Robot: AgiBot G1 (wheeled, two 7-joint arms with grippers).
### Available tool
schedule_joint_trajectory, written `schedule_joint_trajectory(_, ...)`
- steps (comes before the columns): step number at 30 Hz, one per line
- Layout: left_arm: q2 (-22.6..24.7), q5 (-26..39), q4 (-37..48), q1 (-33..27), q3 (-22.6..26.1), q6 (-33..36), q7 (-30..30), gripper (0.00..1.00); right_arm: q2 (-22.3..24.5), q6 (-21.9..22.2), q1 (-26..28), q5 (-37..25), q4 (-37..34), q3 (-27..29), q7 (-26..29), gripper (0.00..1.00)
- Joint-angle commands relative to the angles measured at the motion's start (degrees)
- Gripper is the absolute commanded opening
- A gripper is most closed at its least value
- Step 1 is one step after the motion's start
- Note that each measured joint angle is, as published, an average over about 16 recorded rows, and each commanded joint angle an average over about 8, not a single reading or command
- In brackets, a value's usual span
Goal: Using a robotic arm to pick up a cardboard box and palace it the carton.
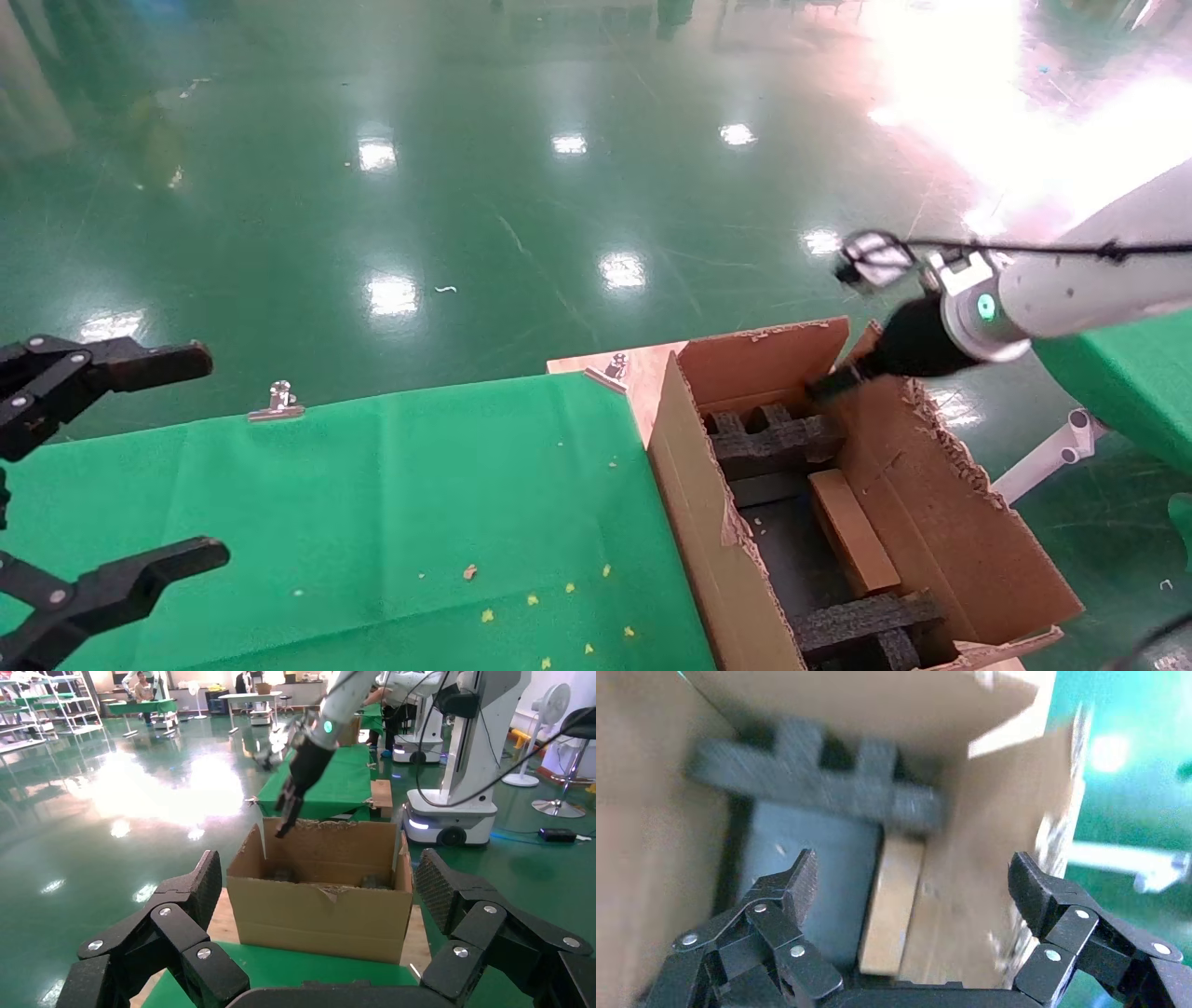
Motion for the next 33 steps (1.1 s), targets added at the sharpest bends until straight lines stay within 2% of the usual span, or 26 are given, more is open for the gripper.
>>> schedule_joint_trajectory(1,0.0,0.0,0.0,0.0,0.0,0.0,0.0,1.0,0.76,0.28,2.54,-0.33,2.9,0.66,-0.41,1.0)
schedule_joint_trajectory(8,0.0,0.0,0.0,0.0,0.0,0.0,0.0,1.0,5.67,-1.51,8.82,4.27,15.59,5.01,-6.2,1.0)
schedule_joint_trajectory(12,-0.01,-0.01,0.01,0.0,0.0,-0.01,0.0,1.0,7.22,-4.03,10.72,7.6,19.61,7.21,-9.54,1.0)
schedule_joint_trajectory(17,-0.02,-0.02,0.02,0.01,0.0,-0.03,0.0,1.0,7.87,-5.62,11.75,9.16,21.32,8.51,-11.31,1.0)
schedule_joint_trajectory(24,-0.01,-0.02,0.02,0.01,0.0,-0.03,0.0,1.0,7.45,-5.9,9.54,9.2,20.15,10.14,-11.66,1.0)
schedule_joint_trajectory(33,-0.01,-0.02,0.02,0.01,0.0,-0.04,0.0,1.0,7.16,-11.36,-1.02,12.34,19.62,24.64,-19.37,1.0)
